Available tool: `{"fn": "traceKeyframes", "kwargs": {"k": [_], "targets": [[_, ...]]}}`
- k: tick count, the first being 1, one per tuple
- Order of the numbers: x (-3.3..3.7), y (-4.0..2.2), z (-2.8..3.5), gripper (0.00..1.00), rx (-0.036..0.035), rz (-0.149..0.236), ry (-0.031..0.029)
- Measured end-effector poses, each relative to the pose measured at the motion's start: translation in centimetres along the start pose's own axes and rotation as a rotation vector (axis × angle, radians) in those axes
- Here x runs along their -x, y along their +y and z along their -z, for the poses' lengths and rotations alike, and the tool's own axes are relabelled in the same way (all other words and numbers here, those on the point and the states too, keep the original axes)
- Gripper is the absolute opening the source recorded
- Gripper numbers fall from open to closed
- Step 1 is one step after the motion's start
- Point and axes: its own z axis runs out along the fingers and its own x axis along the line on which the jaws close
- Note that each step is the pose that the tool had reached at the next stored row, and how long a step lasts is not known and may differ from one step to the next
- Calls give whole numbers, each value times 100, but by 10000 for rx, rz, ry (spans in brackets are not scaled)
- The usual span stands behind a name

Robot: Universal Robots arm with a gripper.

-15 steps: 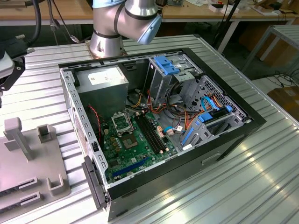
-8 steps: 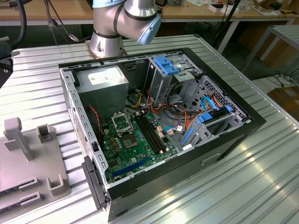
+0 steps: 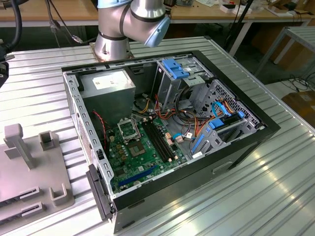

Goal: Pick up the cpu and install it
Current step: 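Reach for the cpu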

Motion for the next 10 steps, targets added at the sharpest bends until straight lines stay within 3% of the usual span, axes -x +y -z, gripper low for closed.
{"fn": "traceKeyframes", "kwargs": {"k": [5, 10], "targets": [[-33, -2, 0, 11, 0, -1, 0], [-152, -24, -11, 11, -1, 0, 19]]}}
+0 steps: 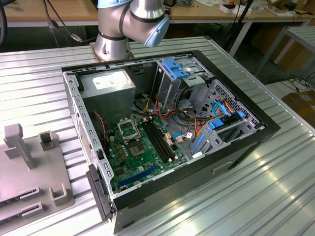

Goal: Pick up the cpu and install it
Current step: 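Reach for the cpu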

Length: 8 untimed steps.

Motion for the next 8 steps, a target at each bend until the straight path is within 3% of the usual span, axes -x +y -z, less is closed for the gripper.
{"fn": "traceKeyframes", "kwargs": {"k": [3, 8], "targets": [[-30, -16, -6, 11, -9, -7, 99], [-146, -74, -20, 11, -9, 4, 106]]}}
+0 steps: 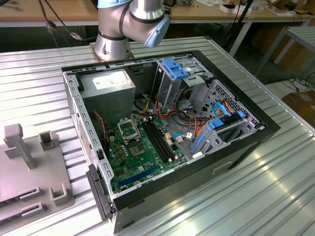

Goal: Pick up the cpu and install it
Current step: 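Reach for the cpu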

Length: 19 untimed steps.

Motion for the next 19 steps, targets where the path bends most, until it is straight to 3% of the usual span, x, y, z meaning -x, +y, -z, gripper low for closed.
{"fn": "traceKeyframes", "kwargs": {"k": [4, 7, 14, 19], "targets": [[-119, -33, -33, 11, 3, 121, 6], [-162, -34, -95, 11, -2, 429, 17], [-361, -37, -188, 11, -5, 543, 23], [-388, -36, -195, 11, -6, 553, 23]]}}
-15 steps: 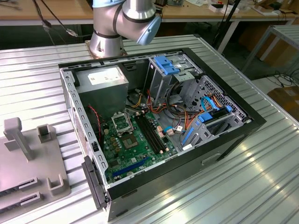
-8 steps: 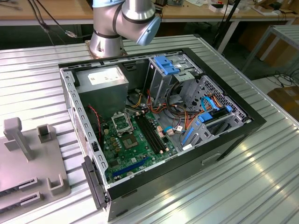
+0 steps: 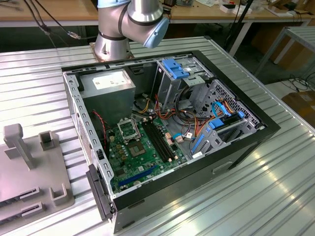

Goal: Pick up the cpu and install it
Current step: 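Reach for the cpu, then pick up the cpu and move it towards the insertion slot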

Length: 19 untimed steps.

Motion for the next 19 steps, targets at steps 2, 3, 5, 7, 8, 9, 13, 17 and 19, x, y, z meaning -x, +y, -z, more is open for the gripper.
{"fn": "traceKeyframes", "kwargs": {"k": [2, 3, 5, 7, 8, 9, 13, 17, 19], "targets": [[-11, 0, 0, 11, 0, -2, 1], [-11, 0, 0, 11, 0, -2, 0], [-12, 0, 0, 11, 0, -1, 0], [-14, 0, 0, 11, 0, -2, 1], [-14, 0, -1, 11, 0, -2, 0], [-14, 0, -1, 11, 0, -2, 0], [-16, 0, -1, 11, 0, -1, -1], [-18, 0, -1, 29, 0, -2, 0], [-19, 0, -1, 42, 0, -2, 0]]}}
